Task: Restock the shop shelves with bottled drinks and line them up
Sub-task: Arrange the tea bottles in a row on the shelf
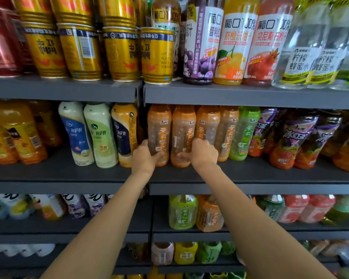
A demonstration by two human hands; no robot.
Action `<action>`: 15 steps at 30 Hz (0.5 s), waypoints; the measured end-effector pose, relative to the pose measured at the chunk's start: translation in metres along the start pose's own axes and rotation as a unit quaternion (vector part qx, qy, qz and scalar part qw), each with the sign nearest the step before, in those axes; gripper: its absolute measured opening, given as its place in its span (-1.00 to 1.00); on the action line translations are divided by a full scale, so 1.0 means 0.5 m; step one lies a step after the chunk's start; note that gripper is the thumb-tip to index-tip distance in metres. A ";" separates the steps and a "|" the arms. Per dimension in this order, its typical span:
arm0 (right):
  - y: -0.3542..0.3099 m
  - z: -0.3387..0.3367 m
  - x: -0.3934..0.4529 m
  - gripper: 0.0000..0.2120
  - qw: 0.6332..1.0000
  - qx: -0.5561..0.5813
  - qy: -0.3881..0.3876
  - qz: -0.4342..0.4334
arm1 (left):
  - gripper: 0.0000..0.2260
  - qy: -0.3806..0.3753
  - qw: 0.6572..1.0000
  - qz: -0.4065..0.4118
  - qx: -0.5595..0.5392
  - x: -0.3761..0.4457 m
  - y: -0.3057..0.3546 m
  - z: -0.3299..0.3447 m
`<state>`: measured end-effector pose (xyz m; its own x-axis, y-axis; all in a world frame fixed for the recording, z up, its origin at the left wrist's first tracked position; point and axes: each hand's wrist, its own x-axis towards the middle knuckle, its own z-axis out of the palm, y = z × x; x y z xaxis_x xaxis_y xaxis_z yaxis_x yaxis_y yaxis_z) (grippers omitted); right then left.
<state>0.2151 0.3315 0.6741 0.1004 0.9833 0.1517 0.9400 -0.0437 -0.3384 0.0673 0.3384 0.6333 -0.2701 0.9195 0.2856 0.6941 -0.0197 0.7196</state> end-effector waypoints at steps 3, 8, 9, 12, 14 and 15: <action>-0.001 -0.001 0.002 -0.54 1.000 0.004 0.001 0.006 | -0.55 -0.010 1.000 0.015 -0.003 0.003 -0.004 0.001; 0.001 0.010 -0.013 -0.57 0.999 0.037 0.027 0.024 | -0.55 -0.004 1.000 0.025 -0.005 0.005 -0.009 0.006; -0.002 0.017 -0.020 -0.58 0.997 0.042 0.051 0.028 | -0.55 -0.002 1.000 0.025 -0.009 0.005 -0.009 0.008; -0.025 0.057 -0.043 -0.63 0.995 0.030 0.092 -0.011 | -0.53 -0.004 1.000 0.011 -0.019 0.008 -0.012 0.010; -0.041 0.087 -0.055 -0.66 0.993 0.055 0.095 -0.037 | -0.52 -0.016 0.999 0.011 -0.026 0.011 -0.016 0.008; -0.042 0.093 -0.056 -0.65 0.991 0.082 0.105 -0.030 | -0.52 -0.023 0.999 0.013 -0.032 0.013 -0.019 0.008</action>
<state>0.1776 0.3129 0.6337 0.1281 0.9241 0.3601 0.8826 0.0593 -0.4663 0.0616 0.3462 0.6258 -0.2212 0.9353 0.2762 0.6564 -0.0667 0.7514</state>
